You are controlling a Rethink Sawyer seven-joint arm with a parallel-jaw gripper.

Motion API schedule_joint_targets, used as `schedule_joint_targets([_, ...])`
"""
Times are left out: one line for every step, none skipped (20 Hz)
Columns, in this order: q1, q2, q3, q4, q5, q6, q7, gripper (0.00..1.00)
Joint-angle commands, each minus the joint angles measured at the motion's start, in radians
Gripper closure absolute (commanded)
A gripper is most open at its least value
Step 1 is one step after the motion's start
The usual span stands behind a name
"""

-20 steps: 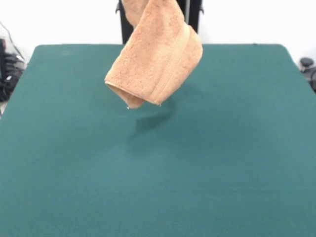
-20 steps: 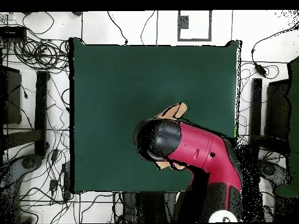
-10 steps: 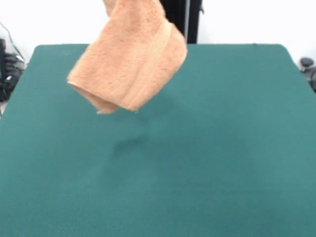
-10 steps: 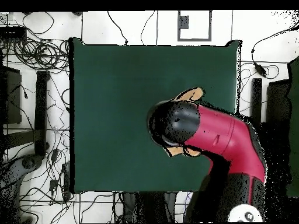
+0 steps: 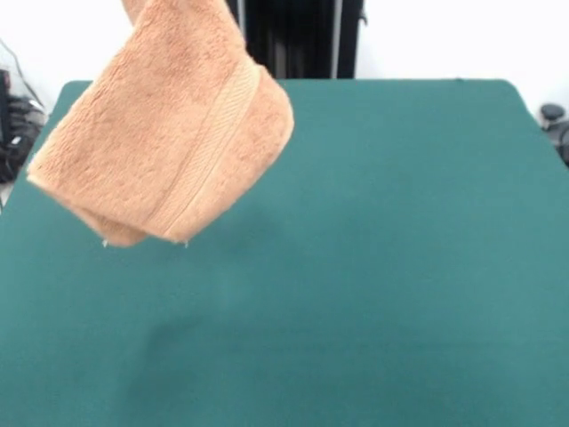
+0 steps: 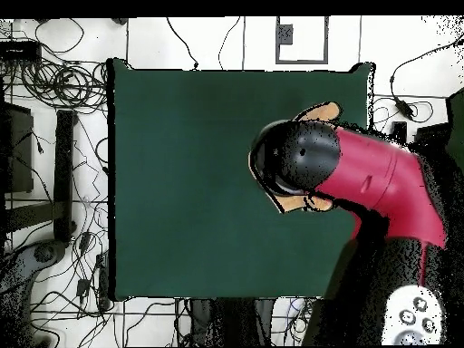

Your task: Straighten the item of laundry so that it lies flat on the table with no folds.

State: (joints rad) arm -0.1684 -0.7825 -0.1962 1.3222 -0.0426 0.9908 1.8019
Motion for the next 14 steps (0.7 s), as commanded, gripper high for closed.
schedule_joint_targets([-0.013,0.11,0.182,-0.107,-0.048,-0.053,-0.126,1.0])
schedule_joint_targets([-0.015,0.113,0.187,-0.113,-0.058,-0.063,-0.131,1.0])
schedule_joint_targets([-0.018,0.116,0.192,-0.116,-0.059,-0.058,-0.13,1.0])
schedule_joint_targets([-0.016,0.117,0.191,-0.12,-0.067,-0.065,-0.124,1.0])
schedule_joint_targets([-0.014,0.118,0.191,-0.122,-0.072,-0.062,-0.119,1.0])
schedule_joint_targets([-0.014,0.119,0.193,-0.122,-0.077,-0.067,-0.114,1.0])
schedule_joint_targets([-0.017,0.119,0.198,-0.12,-0.079,-0.068,-0.113,1.0])
schedule_joint_targets([-0.017,0.119,0.199,-0.12,-0.086,-0.073,-0.111,1.0])
schedule_joint_targets([-0.017,0.119,0.201,-0.115,-0.089,-0.081,-0.108,1.0])
schedule_joint_targets([-0.018,0.118,0.202,-0.11,-0.093,-0.09,-0.105,1.0])
schedule_joint_targets([-0.019,0.115,0.204,-0.1,-0.097,-0.104,-0.102,1.0])
schedule_joint_targets([-0.019,0.116,0.205,-0.095,-0.102,-0.116,-0.097,1.0])
schedule_joint_targets([-0.021,0.117,0.209,-0.089,-0.102,-0.124,-0.095,1.0])
schedule_joint_targets([-0.023,0.115,0.212,-0.08,-0.103,-0.139,-0.089,1.0])
